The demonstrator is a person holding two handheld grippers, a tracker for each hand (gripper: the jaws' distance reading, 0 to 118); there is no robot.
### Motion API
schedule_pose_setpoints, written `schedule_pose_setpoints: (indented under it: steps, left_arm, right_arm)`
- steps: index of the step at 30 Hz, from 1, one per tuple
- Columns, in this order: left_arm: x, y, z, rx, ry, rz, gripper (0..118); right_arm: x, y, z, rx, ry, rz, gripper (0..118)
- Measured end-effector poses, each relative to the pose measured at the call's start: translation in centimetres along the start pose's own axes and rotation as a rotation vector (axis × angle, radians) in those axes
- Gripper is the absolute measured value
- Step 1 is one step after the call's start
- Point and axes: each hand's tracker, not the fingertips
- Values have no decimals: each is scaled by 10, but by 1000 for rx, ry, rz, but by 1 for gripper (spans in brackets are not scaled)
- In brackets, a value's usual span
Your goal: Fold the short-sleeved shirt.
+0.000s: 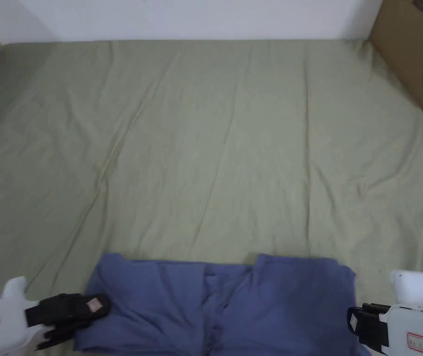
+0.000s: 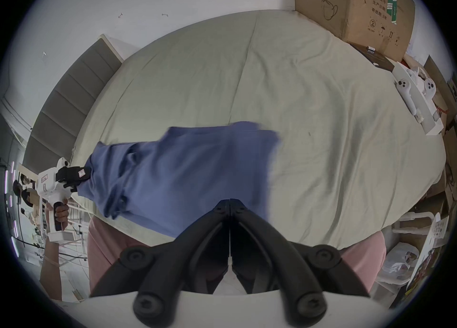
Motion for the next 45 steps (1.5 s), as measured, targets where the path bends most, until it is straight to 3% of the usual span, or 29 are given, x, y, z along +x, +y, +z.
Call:
schedule_pose_setpoints:
  steps: [3,7,12,16,22,23,24,25,26,27,29,33,34,35,37,38,45]
  left_arm:
    - [-11,6,40,82,82,12,12]
    - [19,-1,61,131,132,7,12]
    - [100,-15,52,154,167,-138,12]
    - [165,-30,23,111,-9,-261,12]
    - [235,-81,-89,-132,-19,-504,14]
    - [238,-90,-113,-188,1,-498,22]
    - [235,-95,-133,-242,21,-507,41]
    - [234,-104,-152,-304,23,-520,84]
    - [229,-111,-167,-334,-14,-503,113]
    - [227,-116,-179,-378,-19,-483,118]
    - [223,-122,-184,-365,24,-433,103]
    - [212,-104,-160,-278,24,-338,98]
    - [207,-99,-151,-241,30,-336,89]
    - [203,-95,-141,-205,40,-335,72]
    - [197,-91,-136,-176,100,-337,14]
    - [192,-90,-135,-163,146,-335,8]
    - [192,-123,-178,-311,148,-388,8]
  right_arm:
    - [0,-2,-5,-6,1,1,0]
    - [3,-5,-8,-15,17,-5,0]
    - [11,-8,-3,-9,21,-19,0]
    - [24,-10,1,7,13,-39,0]
    - [49,-19,8,23,-3,-98,0]
    - [53,-21,9,26,-9,-109,0]
    - [58,-23,11,26,-12,-119,0]
    - [63,-26,13,28,-15,-131,0]
    - [68,-28,14,28,-22,-146,0]
    - [72,-31,14,27,-30,-160,0]
    - [81,-35,16,16,-49,-182,0]
    - [90,-44,19,11,-64,-204,0]
    - [91,-46,19,9,-67,-203,0]
    - [92,-47,18,5,-71,-203,0]
    - [92,-48,15,4,-73,-206,0]
    - [91,-48,14,3,-67,-212,0]
    - [79,-44,9,-1,-37,-201,0]
